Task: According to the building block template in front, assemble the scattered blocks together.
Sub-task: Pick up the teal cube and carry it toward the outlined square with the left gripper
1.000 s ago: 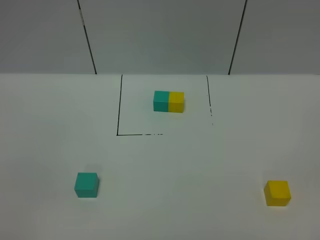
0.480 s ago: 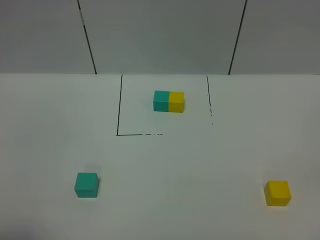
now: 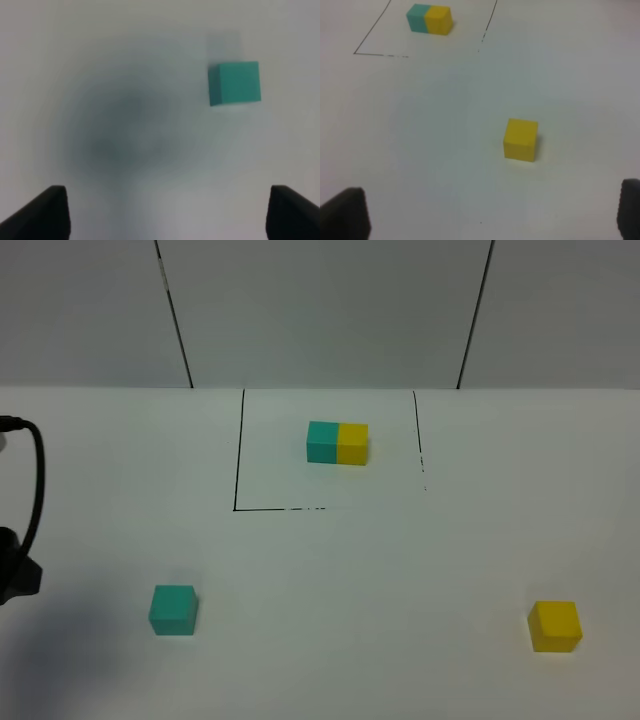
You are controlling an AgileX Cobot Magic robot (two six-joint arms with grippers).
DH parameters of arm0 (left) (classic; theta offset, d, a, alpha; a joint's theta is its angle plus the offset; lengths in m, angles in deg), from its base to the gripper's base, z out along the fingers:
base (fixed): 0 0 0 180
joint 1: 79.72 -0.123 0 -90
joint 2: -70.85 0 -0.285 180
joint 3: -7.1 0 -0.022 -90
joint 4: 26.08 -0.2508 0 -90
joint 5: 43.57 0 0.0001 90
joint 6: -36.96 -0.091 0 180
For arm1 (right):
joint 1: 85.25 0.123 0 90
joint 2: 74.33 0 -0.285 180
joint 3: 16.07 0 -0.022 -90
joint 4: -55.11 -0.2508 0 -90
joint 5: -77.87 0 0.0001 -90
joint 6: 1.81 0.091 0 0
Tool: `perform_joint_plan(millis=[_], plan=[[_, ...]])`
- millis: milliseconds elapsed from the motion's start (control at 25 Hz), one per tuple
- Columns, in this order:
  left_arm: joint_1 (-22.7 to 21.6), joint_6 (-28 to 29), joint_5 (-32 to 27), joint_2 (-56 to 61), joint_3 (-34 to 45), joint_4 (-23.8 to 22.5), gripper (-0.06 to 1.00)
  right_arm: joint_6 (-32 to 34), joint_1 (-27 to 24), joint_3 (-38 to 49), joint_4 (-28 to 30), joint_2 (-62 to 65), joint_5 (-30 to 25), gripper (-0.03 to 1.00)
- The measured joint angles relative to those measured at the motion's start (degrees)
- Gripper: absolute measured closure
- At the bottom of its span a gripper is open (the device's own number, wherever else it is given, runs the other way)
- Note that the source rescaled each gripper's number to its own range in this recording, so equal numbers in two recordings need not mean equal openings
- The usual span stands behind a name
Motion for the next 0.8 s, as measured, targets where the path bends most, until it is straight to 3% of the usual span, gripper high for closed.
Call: perform_joint_plan(millis=[120, 320, 600, 800], plan=[[2.8, -0.7, 3.4, -5.6, 0.0, 0.4, -0.06, 0.0, 0.0, 0.0, 0.0, 0.0, 0.0, -0.03], [11.3, 1.6, 8.6, -15.2, -1.3, -0.3, -0.06, 0.0, 0.0, 0.0, 0.0, 0.0, 0.0, -0.03], [21.2, 17.9, 10.0, -27.6, -8.0, -10.1, -0.06, 0.0, 0.0, 0.0, 0.0, 0.0, 0.0, -0.03], [23.2, 26.2, 10.5, -33.4, -12.0, -12.8, -0.06, 0.0, 0.0, 0.0, 0.0, 0.0, 0.0, -0.03]])
